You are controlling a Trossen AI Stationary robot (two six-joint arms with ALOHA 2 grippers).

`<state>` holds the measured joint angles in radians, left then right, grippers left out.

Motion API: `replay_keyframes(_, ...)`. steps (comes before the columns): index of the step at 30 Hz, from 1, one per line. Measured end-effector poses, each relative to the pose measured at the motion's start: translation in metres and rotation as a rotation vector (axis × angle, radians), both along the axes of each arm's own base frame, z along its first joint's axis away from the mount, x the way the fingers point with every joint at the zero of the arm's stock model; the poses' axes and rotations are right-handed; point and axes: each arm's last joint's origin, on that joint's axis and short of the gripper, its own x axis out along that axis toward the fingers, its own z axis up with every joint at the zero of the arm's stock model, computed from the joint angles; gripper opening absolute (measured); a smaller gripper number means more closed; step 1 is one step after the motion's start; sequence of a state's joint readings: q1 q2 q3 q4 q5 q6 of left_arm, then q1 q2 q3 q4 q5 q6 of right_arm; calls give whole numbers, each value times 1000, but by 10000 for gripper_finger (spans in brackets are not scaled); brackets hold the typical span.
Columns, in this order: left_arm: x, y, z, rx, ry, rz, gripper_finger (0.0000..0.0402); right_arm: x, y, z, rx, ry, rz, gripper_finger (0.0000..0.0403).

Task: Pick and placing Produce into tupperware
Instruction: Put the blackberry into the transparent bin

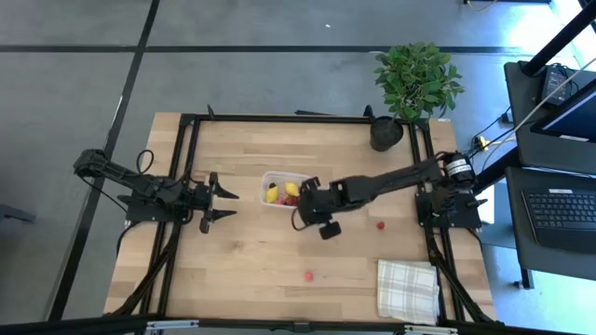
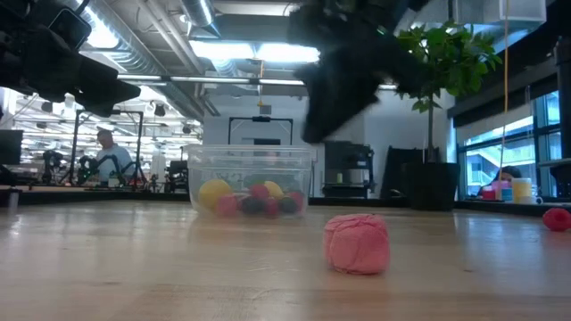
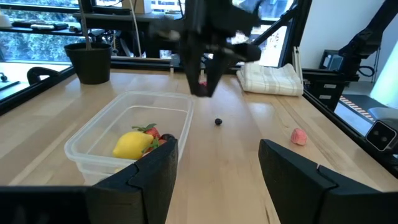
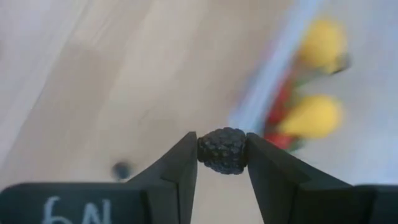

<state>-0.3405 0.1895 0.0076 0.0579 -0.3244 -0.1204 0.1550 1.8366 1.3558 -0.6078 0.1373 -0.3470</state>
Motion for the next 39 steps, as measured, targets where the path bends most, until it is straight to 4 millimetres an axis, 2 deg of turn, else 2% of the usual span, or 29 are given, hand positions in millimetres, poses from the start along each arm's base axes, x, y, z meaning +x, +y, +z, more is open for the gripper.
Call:
replay_keyframes(7,0,0,0,0,0,0,218,20,-32,33,-6,-155,-100,130)
replay_keyframes(14,0,0,0,0,0,0,218,31,-60,38,40,-279,-152,130)
replay_keyframes(19,0,0,0,0,-1,1,218,41,-66,27,123,-311,-134,130)
replay_keyframes(29,0,0,0,1,0,5,218,62,-68,-1,126,-348,-126,130)
replay_keyframes(39,0,0,0,0,0,-1,218,68,-79,-28,154,-303,-198,130)
